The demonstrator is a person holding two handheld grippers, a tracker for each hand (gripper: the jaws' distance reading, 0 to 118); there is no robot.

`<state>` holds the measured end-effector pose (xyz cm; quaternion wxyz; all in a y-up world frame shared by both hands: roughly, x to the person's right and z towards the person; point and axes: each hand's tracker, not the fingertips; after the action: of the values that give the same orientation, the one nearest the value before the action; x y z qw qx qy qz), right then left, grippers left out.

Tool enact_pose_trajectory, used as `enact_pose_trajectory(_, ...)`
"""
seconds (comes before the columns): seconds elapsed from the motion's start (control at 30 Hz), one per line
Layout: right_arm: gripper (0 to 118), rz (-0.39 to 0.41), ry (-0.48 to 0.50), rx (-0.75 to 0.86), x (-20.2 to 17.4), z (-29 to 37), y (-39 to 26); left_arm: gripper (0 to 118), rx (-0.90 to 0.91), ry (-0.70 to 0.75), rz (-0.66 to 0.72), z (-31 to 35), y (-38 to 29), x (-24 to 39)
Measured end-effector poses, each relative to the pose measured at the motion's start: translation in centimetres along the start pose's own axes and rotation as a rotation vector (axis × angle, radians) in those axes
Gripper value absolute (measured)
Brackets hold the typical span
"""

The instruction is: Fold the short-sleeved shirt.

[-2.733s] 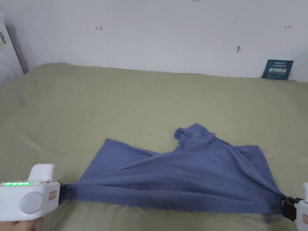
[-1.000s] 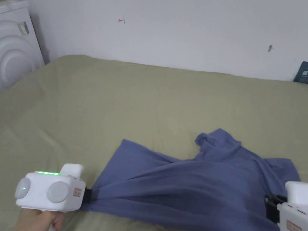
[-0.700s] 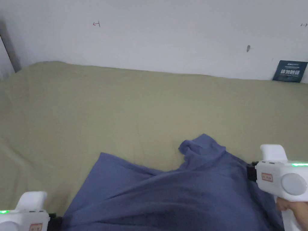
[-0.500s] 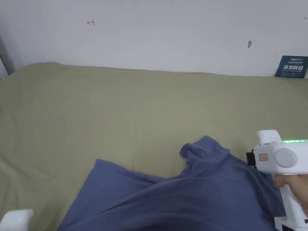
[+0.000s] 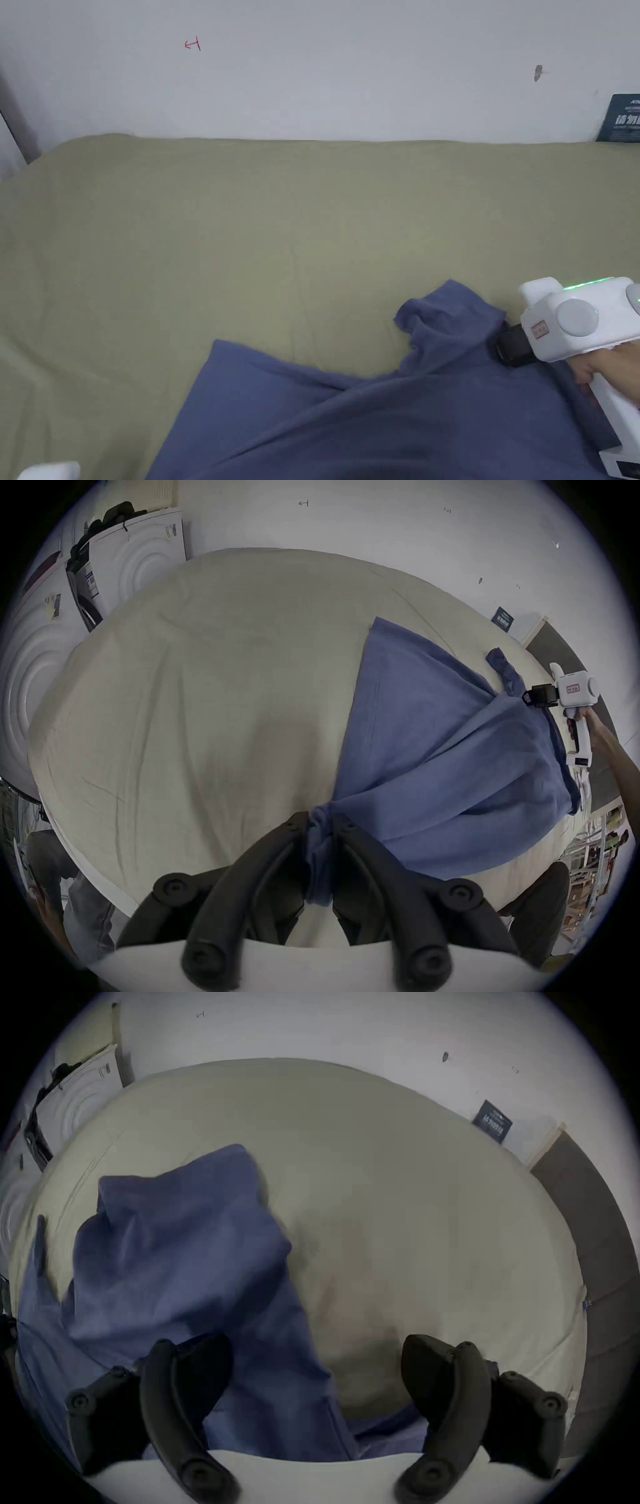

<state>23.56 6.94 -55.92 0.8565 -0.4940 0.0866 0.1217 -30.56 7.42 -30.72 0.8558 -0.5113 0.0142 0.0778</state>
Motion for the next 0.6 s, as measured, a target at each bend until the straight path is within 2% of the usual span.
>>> enact_pose_trajectory(0.03,47,0.015,-0.01,0.03,-1.1,1.2,0.1,13,0.0,0.003,-0.004,0.0,0.0,0.2)
enact_pose_trajectory(0.07,1,0.064,-0.037,0.053,-1.6,1.2,0.5,13,0.0,0.005,-0.004,0.1,0.0,0.3)
enact_pose_trajectory(0.1,2,0.087,-0.067,0.068,-2.1,1.9,0.2,13,-0.001,0.007,-0.005,0.1,0.0,0.0)
enact_pose_trajectory(0.17,2,0.079,-0.034,0.083,-2.3,4.1,-0.2,13,-0.007,0.008,-0.001,0.3,0.2,-0.2)
enact_pose_trajectory(0.23,2,0.035,-0.073,0.16,-1.3,8.0,-0.5,13,0.002,0.018,-0.009,1.4,0.5,0.2)
enact_pose_trajectory(0.3,2,-0.015,-0.05,0.222,-0.2,12.0,-1.0,13,0.03,0.02,-0.014,3.0,0.9,0.6)
enact_pose_trajectory(0.4,2,-0.026,-0.086,0.301,0.8,18.2,-1.6,13,0.117,-0.012,-0.008,6.0,2.8,1.0)
enact_pose_trajectory(0.6,2,-0.045,-0.177,0.472,3.2,30.6,-4.6,13,0.282,-0.035,-0.087,15.0,7.2,5.5)
